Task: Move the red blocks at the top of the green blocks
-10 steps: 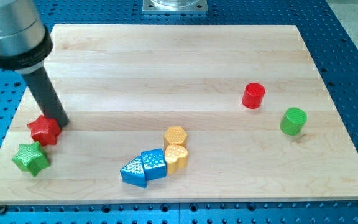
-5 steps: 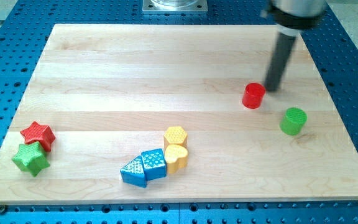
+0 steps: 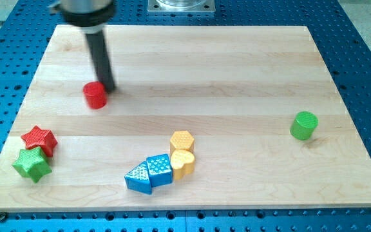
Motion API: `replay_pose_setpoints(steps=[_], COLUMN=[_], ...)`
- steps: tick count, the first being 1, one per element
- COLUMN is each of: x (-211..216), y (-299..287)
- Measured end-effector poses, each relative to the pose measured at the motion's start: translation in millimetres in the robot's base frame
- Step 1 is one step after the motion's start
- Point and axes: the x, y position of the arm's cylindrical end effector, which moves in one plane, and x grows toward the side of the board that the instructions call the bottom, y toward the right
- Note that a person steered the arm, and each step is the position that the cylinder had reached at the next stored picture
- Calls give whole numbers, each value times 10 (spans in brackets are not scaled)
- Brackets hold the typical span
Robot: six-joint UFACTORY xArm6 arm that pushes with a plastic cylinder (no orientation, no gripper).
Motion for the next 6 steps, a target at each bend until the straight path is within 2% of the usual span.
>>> replay_pose_setpoints(steps=[1,2,3,4,5,6], x=[769,842,973,1101,1105,522], y=[-21,134,676,79,-131,718])
